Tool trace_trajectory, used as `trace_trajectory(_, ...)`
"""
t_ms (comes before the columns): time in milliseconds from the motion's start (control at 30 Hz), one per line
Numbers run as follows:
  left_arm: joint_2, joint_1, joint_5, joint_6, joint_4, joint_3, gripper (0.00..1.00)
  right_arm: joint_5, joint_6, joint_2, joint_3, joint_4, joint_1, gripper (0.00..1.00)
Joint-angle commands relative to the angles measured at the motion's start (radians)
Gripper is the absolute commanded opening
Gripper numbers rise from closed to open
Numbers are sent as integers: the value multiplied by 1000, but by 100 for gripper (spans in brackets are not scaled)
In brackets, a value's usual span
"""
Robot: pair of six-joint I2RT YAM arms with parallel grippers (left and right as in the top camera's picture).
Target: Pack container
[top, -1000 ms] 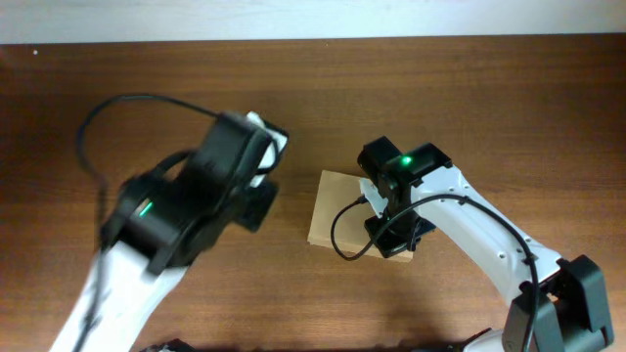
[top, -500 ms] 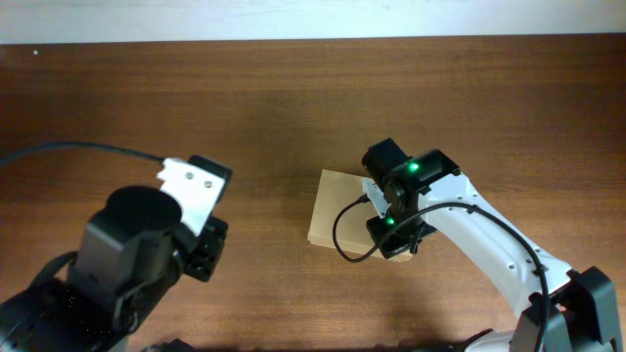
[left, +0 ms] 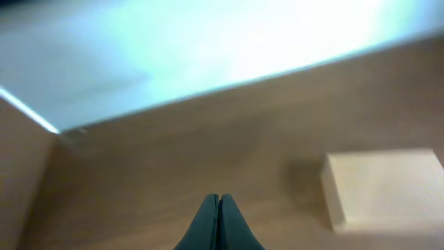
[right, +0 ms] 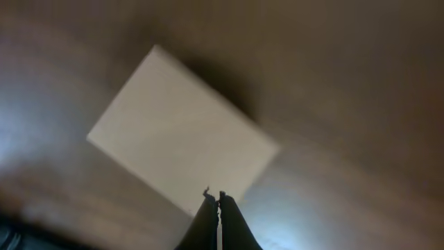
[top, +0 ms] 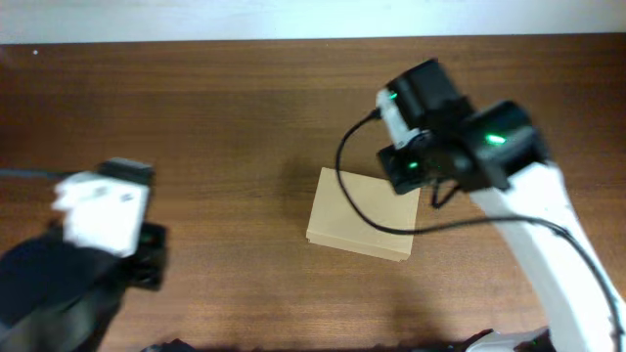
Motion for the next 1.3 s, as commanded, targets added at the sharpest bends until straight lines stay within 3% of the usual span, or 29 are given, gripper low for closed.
trace_trajectory(0, -34, -4, -161, -14, -8, 93, 2, 182, 9, -43, 114, -19, 0, 4)
trace_trajectory(233, -84, -4, -330, -51, -43, 227, 2, 423, 123, -185, 206, -14, 0, 4)
trace_trajectory(433, -142, -4, -533, -209, -190, 249, 2, 514, 220, -389, 206, -28, 0, 4)
trace_trajectory(533, -164, -3, -618, -323, -310, 245, 2, 577, 298, -470, 204, -122, 0, 4)
trace_trajectory(700, -239, 20, -615, -365, -310, 129, 2, 623, 383, -597, 101, -187, -2, 4)
trace_trajectory(967, -399, 37, -687, -517, -310, -185, 3, 706, 492, -766, -252, -187, -2, 8)
trace_trajectory(1267, -626, 37, -737, -681, -310, -497, 8, 709, 531, -813, -570, -187, -2, 8)
